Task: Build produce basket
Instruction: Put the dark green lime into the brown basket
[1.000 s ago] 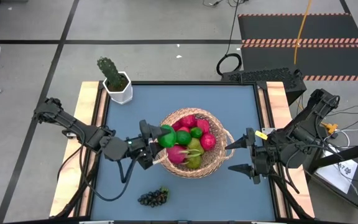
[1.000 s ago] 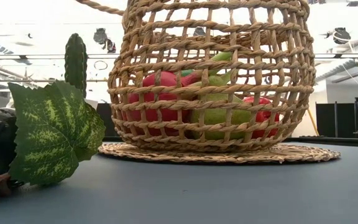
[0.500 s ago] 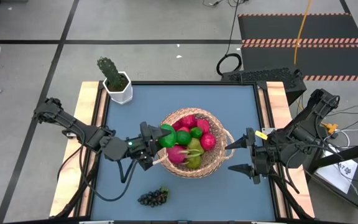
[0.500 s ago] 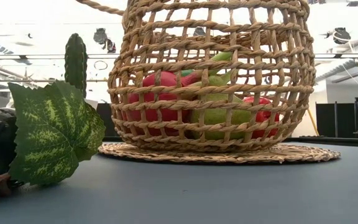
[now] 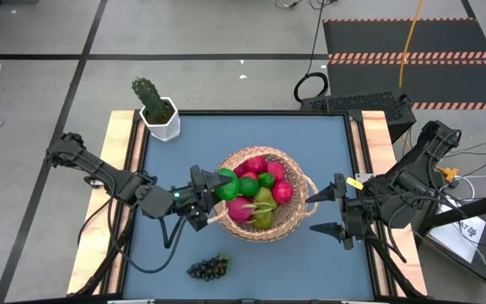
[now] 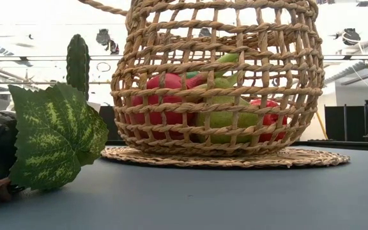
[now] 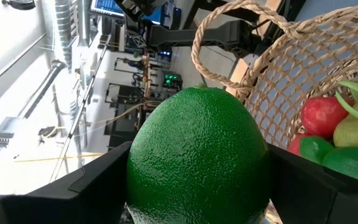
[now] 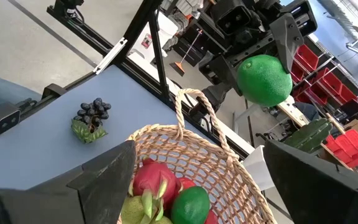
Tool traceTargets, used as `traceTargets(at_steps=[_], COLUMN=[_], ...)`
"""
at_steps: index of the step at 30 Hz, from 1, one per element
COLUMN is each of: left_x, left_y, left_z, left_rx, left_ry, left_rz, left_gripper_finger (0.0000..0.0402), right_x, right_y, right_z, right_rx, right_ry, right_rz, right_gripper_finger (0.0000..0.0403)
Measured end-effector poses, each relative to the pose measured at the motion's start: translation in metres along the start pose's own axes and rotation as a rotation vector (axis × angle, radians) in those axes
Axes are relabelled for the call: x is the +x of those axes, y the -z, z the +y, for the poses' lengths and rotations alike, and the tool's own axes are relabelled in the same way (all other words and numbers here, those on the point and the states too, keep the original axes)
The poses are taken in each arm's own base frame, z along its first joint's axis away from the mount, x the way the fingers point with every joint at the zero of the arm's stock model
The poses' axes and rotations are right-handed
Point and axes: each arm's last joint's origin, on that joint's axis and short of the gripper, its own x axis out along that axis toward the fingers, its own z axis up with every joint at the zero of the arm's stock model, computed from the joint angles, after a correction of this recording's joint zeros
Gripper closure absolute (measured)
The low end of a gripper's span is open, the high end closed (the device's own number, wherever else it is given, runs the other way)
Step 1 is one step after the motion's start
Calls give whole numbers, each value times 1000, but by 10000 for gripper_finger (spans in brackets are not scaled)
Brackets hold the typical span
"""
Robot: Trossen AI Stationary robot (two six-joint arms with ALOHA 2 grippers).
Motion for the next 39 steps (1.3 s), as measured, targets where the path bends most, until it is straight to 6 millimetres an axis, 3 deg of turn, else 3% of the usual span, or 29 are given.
traceTargets(at_steps=[17,39], left_x=[0,0], left_y=[0,0], left_z=[0,0], left_rx=[-178,-708], left_ry=[0,0], left_rz=[-1,-1], left_gripper_finger=[78,78], right_x=[0,0], right_y=[0,0], right_z=[0,0], right_rx=[0,0], right_ry=[0,0], right_rz=[0,0], right_gripper_finger=[55,55])
